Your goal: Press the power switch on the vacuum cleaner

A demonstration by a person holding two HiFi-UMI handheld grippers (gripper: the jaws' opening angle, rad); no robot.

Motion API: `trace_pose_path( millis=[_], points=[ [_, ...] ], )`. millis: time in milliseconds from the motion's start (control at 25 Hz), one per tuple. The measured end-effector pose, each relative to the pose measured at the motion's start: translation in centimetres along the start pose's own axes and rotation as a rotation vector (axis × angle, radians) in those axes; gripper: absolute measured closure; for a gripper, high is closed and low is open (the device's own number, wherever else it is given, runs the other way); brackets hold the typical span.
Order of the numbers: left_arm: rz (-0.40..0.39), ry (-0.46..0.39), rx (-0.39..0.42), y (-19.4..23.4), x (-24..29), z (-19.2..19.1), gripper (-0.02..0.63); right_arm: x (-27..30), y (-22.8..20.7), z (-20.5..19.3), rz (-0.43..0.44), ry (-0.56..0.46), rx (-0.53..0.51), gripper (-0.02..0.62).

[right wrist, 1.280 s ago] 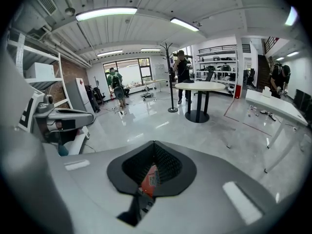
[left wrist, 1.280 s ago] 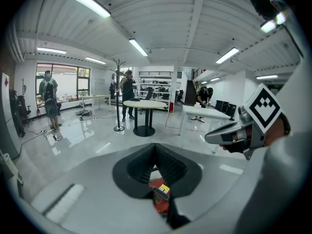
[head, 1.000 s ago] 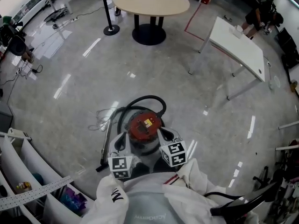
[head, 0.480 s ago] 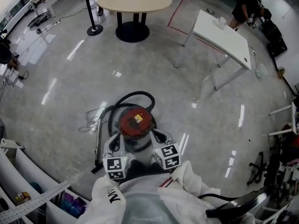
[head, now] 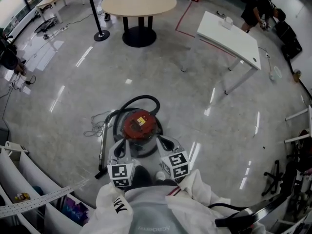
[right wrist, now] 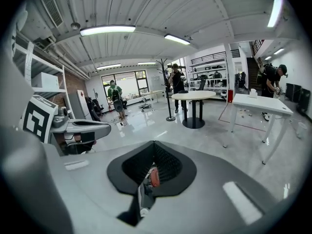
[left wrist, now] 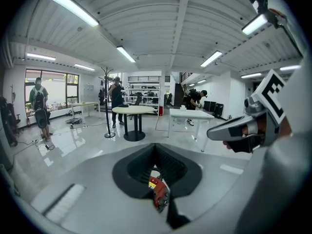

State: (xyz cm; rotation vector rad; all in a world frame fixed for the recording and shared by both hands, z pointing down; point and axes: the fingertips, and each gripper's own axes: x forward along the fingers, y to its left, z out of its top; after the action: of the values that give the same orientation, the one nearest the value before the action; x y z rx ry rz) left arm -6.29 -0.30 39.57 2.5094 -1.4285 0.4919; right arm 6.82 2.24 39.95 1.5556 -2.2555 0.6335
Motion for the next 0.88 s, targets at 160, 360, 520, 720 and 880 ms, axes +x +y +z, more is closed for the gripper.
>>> trace_pose_path(
  millis=[160, 360, 520, 720, 880],
  points=[
    [0.017, -0.007, 0.02, -2.4, -1.5, 0.0, 0.606, -2.4, -0.6, -0.9, 0.012, -0.025, 0.004, 0.594],
    [0.022, -0.019, 0.043, -5.5, -3.2, -0.1, 0.606, -5.3, -1.0, -2.1, 0.024, -0.047, 0.005, 0.594],
    [0.027, -0.028, 0.056, -7.4, -4.1, 0.1, 0.606, -7.0, -1.3, -2.6, 0.039, -0.058, 0.001, 0.594],
    [0.019, -0.035, 0.084, -9.7, -5.3, 0.2, 0.606, -9.1, -1.5, -3.3, 0.049, -0.076, -0.001, 0.594],
    [0.014, -0.036, 0.101, -10.3, -5.8, 0.3, 0.606, -9.8, -1.6, -3.4, 0.048, -0.09, 0.02, 0.594]
  ],
)
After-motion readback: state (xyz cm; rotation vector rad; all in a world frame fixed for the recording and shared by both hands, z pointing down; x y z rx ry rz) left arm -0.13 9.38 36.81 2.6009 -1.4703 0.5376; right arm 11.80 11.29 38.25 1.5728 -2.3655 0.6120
